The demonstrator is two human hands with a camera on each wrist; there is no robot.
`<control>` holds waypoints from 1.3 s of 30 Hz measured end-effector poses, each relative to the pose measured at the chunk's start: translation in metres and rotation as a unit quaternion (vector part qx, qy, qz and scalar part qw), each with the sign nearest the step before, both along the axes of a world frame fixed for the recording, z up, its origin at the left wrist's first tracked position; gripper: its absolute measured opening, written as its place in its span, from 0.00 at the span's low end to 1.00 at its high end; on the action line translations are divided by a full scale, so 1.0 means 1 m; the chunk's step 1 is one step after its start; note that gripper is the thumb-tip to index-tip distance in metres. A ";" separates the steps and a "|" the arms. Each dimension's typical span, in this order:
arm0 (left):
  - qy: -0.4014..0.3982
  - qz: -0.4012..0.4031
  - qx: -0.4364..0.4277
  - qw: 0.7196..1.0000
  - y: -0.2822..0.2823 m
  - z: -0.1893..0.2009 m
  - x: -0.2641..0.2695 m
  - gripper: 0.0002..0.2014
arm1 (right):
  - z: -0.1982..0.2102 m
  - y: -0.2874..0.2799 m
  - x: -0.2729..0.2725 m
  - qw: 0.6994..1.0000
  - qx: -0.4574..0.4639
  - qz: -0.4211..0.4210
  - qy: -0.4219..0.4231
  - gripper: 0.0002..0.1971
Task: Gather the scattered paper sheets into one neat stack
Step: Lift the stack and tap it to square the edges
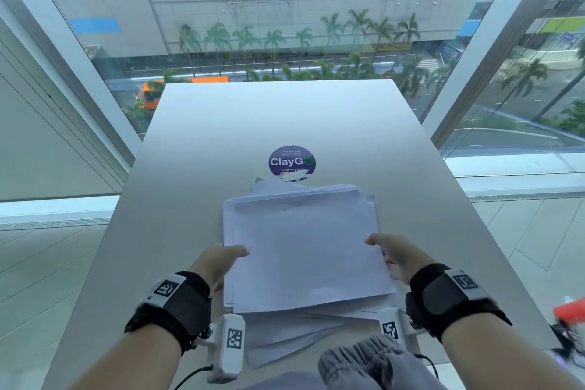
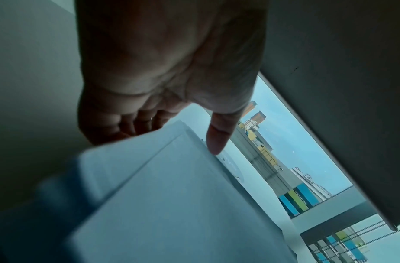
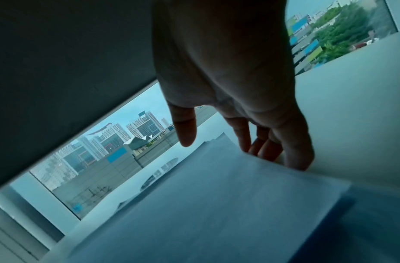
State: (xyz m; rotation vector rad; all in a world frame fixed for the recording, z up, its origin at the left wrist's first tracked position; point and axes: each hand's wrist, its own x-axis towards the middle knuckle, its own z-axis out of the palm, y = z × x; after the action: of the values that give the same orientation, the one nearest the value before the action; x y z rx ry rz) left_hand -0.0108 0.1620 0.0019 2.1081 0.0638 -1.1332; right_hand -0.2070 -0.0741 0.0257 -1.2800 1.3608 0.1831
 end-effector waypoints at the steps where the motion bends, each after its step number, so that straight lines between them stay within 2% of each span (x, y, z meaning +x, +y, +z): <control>1: 0.004 0.004 0.004 1.000 -0.001 0.003 -0.002 0.43 | 0.004 0.001 0.001 1.000 0.002 0.000 -0.012 0.14; 4: -0.014 0.007 0.033 0.999 -0.004 0.005 -0.007 0.37 | 0.004 0.001 0.003 0.999 -0.036 -0.001 0.018 0.25; 5: -0.033 0.005 0.052 0.998 -0.005 0.005 -0.009 0.38 | -0.001 0.000 0.004 0.999 -0.046 0.000 0.024 0.27; 7: -0.046 -0.007 0.065 0.997 -0.007 0.006 -0.014 0.40 | -0.007 -0.003 0.005 1.000 -0.026 0.009 0.010 0.23; 9: -0.038 -0.006 0.031 0.999 -0.008 0.002 -0.013 0.36 | -0.008 -0.004 0.005 1.000 -0.009 0.018 -0.002 0.20; 12: -0.042 0.023 0.002 0.999 -0.009 0.003 -0.011 0.37 | 0.001 -0.004 0.007 1.000 -0.010 0.025 -0.002 0.31; 14: -0.052 0.033 0.002 0.998 -0.009 0.004 -0.011 0.33 | 0.003 -0.001 0.008 1.000 -0.015 0.019 0.014 0.28; 17: -0.024 0.029 -0.017 0.999 -0.012 0.003 -0.013 0.26 | -0.002 -0.003 0.008 0.999 -0.008 0.030 0.030 0.24; 19: -0.001 0.048 -0.026 0.999 -0.012 0.007 -0.014 0.22 | -0.002 -0.008 0.005 0.999 0.004 0.016 0.031 0.18; 21: 0.012 0.066 -0.028 0.997 -0.012 0.008 -0.012 0.23 | -0.001 -0.010 0.007 0.999 0.003 -0.009 0.032 0.14; 24: 0.001 0.085 -0.023 0.996 -0.019 0.009 -0.010 0.24 | 0.000 -0.007 0.019 0.999 -0.016 -0.026 0.036 0.25; 26: -0.007 0.092 -0.013 0.996 -0.023 0.011 -0.010 0.24 | -0.001 -0.004 0.026 0.998 -0.033 0.007 0.048 0.27; 29: -0.002 0.090 0.008 0.996 -0.025 0.016 -0.010 0.25 | -0.007 -0.004 0.025 0.995 -0.068 0.027 0.062 0.22; 33: 0.030 0.085 0.004 0.996 -0.023 0.012 -0.011 0.26 | -0.010 -0.004 0.023 0.995 -0.071 0.019 0.072 0.09; 35: 0.031 0.081 0.007 0.996 -0.023 0.014 -0.014 0.27 | -0.009 -0.004 0.023 0.995 -0.073 0.022 0.069 0.12; 37: 0.023 0.073 0.013 0.997 -0.023 0.017 -0.013 0.26 | -0.011 -0.005 0.024 0.994 -0.079 0.036 0.071 0.20; 39: 0.034 0.062 0.012 0.997 -0.023 0.021 -0.013 0.29 | -0.010 -0.006 0.022 0.990 -0.100 0.041 0.092 0.21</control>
State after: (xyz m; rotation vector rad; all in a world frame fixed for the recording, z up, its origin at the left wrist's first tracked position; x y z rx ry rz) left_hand -0.0236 0.1388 0.0226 2.0558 0.2384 -1.1337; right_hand -0.1848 -0.0801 0.0154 -1.5185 1.5137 0.2295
